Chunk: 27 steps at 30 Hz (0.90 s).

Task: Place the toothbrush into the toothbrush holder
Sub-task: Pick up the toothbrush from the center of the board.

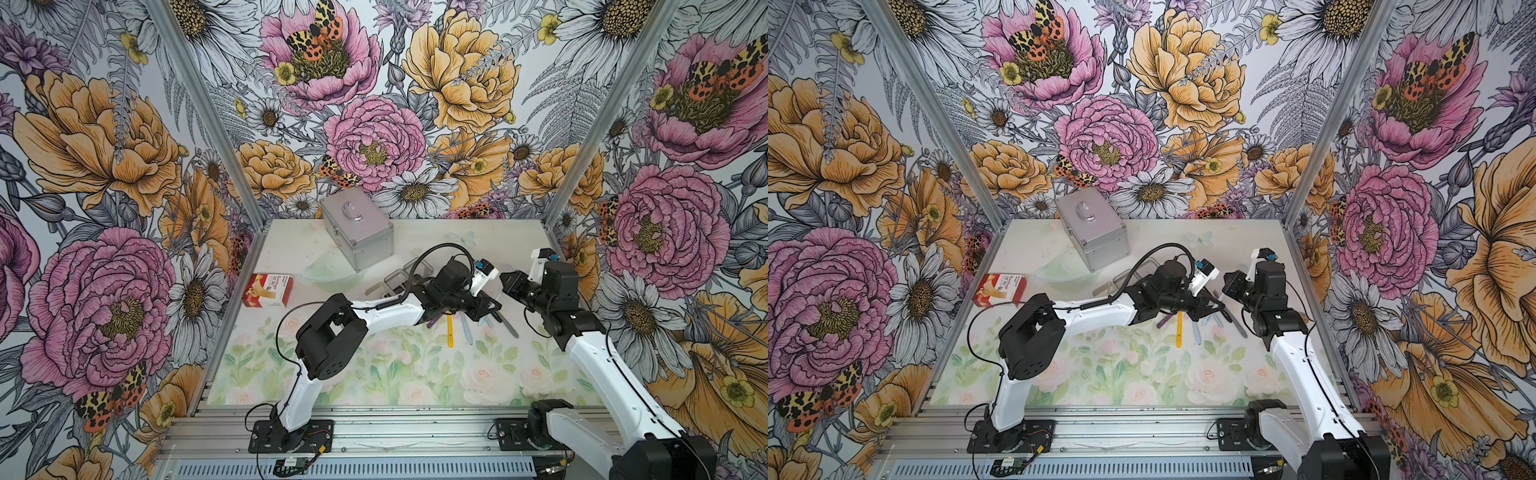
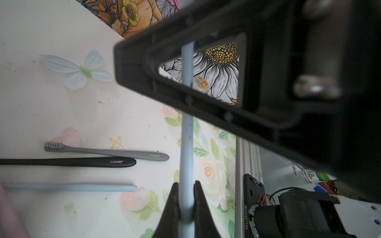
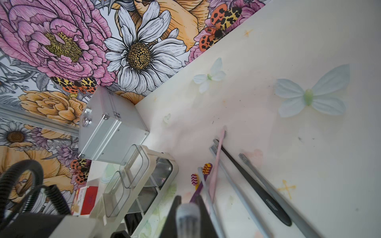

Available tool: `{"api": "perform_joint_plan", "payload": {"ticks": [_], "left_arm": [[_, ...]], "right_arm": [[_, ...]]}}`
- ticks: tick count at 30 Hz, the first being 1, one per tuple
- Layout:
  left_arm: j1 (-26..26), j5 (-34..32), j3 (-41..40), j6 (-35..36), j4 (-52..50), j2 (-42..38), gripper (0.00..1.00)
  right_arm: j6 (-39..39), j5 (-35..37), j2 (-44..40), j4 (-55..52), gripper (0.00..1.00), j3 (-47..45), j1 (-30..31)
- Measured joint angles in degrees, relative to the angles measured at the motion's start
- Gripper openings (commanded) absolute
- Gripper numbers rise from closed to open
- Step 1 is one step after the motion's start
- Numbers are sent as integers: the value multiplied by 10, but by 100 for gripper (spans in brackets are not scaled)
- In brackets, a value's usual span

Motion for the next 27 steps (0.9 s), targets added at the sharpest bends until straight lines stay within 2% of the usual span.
{"api": "perform_joint_plan", "payload": {"ticks": [2,3,4,5,9,14,20,23,27], "left_arm": [[1,-5,-11,1,1,-9,0],[1,-10,-17,3,2,-14,7],[0,-14,-22,5,2,-18,19],[0,-21,-29,8,2,-25,26],[1,-60,-65,18,-35,-82,45],[8,-147,-96,47,-90,-183,46],[14,-249,-157,64,-126,-292,51],[25,-314,-209,62,-139,-336,54],[57,-398,-297,49,-148,-404,55]], "right_arm": [[-6,-2,0,0,0,0,2],[-7,-4,-1,0,0,0,4],[-10,-6,-3,0,0,-1,6],[-11,-8,-8,0,0,-2,7],[-28,16,-38,2,0,-6,14],[-50,58,-40,2,0,8,65],[-83,118,20,15,0,82,152],[-115,159,59,48,0,119,215],[-166,189,108,150,0,130,294]]}}
